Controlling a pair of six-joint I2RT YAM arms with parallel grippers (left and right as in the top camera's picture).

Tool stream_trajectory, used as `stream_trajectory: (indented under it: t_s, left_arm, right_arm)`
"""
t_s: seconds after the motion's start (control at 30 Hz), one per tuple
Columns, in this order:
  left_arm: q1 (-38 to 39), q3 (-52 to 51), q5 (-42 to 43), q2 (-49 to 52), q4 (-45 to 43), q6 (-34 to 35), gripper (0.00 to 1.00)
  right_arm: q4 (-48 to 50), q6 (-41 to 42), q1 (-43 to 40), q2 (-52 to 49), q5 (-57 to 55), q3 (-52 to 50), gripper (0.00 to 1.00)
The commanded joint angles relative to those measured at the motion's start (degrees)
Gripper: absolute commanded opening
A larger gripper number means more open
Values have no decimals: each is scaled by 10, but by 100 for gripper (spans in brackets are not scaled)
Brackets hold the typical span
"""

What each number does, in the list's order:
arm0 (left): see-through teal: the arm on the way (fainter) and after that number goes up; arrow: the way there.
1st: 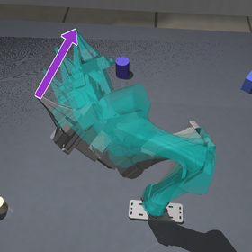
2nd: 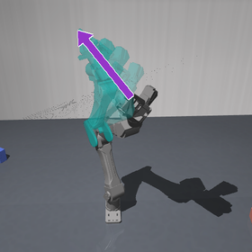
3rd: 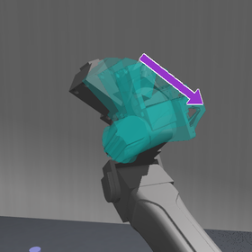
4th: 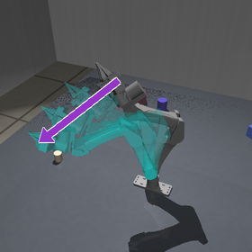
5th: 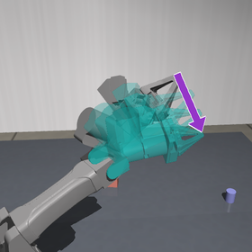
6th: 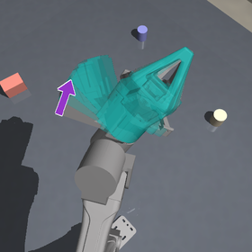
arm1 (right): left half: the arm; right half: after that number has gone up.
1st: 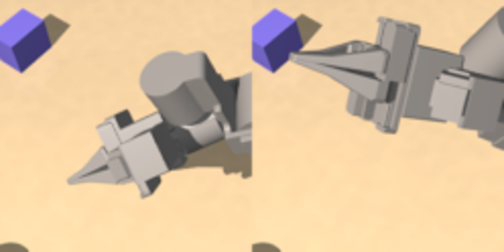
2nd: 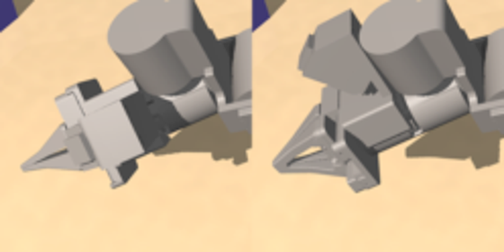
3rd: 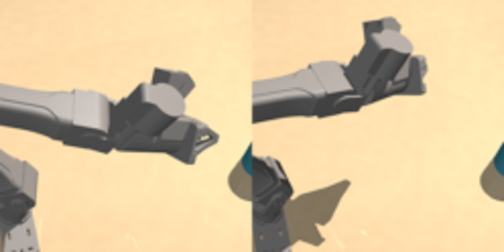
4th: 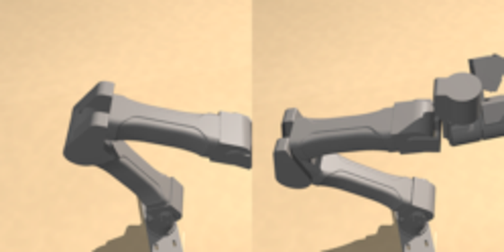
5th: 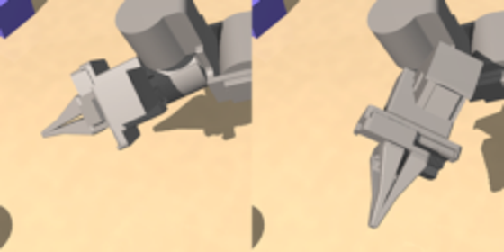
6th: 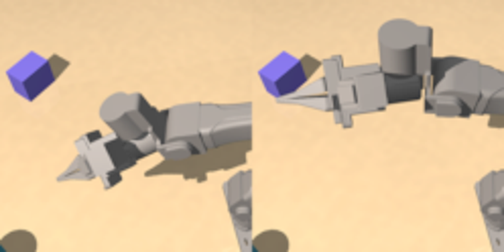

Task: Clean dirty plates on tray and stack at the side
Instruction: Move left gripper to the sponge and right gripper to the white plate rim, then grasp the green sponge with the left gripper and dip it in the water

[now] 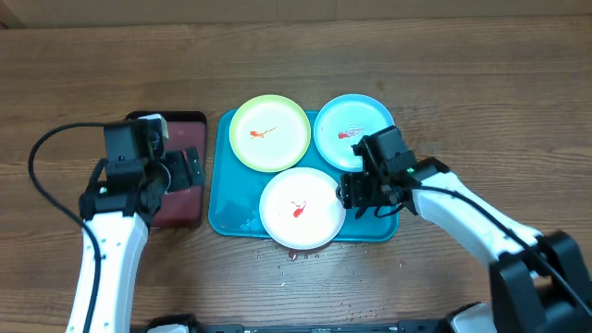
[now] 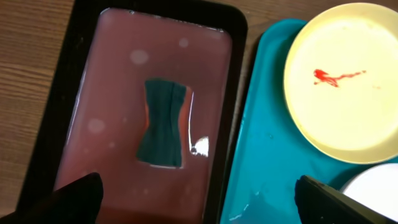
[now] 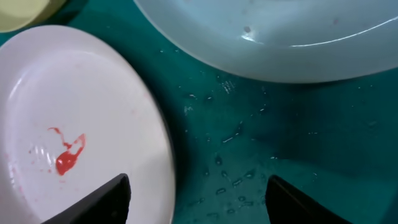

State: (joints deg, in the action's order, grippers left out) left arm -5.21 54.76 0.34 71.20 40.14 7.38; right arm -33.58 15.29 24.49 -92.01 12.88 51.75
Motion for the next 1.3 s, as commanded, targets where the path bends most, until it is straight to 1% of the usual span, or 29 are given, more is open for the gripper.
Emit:
stream_trajectory:
  t_s: [0.0, 0.07, 0.1, 0.13, 0.27, 0.5, 0.63, 0.8, 0.9, 1.03, 1.17, 1.23, 1.27]
  left_arm:
    - [4, 14, -10, 41, -23, 4, 97]
    - [4, 14, -10, 58, -35, 4, 96]
    - [4, 14, -10, 66, -41, 4, 96]
    - [4, 14, -10, 75, -46, 4, 96]
    - [4, 14, -10, 100, -56, 4, 95]
    - [4, 14, -10, 144, -55, 3, 96]
    - [4, 14, -10, 169, -61, 4, 95]
    - [4, 14, -10, 196, -81, 3, 93]
    - [3, 14, -35, 215, -87, 4, 91]
    - [3, 14, -74, 236, -103, 3, 90]
    - [3, 14, -76, 246, -123, 4, 86]
    - [3, 14, -95, 247, -132, 4, 81]
    - [3, 14, -100, 247, -133, 4, 76]
  right_arm:
    - [19, 14, 3, -18, -6, 15, 65]
    - [19, 14, 3, -25, -6, 15, 60]
    - [19, 15, 3, -28, -6, 14, 54]
    - [18, 15, 3, -31, -5, 13, 51]
    - [18, 14, 3, -34, 5, 9, 42]
    - [3, 14, 3, -34, 22, 7, 41]
    - [-19, 14, 3, -34, 26, 7, 34]
    - [-27, 14, 3, -34, 30, 7, 31]
    - [-25, 12, 3, -34, 37, 7, 29]
    - [-25, 12, 3, -34, 37, 7, 28]
    - [-20, 12, 3, -34, 37, 7, 27]
    - [-18, 12, 3, -34, 37, 7, 27]
    - [-18, 12, 3, -34, 37, 7, 27]
